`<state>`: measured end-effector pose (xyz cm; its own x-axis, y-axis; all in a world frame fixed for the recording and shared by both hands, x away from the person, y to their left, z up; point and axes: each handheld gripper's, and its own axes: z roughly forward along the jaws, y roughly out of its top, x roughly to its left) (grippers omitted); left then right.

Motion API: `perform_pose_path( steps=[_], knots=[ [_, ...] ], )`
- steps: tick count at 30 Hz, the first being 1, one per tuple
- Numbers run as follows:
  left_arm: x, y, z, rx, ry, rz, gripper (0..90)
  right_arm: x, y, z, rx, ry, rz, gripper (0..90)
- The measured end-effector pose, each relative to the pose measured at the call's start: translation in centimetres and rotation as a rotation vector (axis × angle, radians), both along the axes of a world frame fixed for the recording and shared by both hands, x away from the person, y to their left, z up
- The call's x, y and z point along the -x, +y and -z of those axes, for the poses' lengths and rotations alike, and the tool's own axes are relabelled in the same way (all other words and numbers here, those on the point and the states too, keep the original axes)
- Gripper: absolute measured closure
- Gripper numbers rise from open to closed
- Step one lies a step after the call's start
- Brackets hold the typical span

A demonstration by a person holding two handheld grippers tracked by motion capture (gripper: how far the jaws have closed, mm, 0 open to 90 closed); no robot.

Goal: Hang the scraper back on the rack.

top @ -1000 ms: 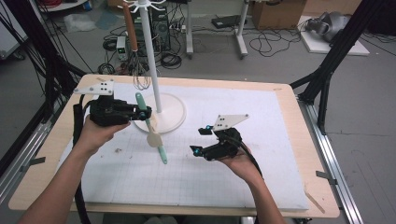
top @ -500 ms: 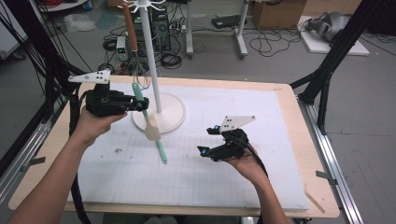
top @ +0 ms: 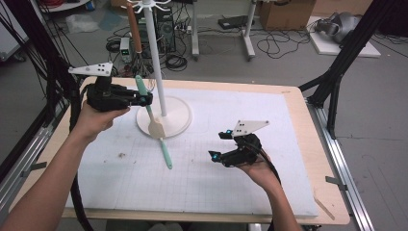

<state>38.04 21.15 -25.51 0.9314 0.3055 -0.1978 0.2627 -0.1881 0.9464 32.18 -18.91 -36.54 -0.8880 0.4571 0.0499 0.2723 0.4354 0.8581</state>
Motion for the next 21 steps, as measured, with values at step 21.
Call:
perform_pose_path(
  steps=[21],
  knots=[
    [-2.8, 0.1, -3.1, -0.021, 0.021, 0.003, 82.1, 0.3, -0.9, 0.5, 0.000, 0.002, 0.009, 22.3]
  ],
)
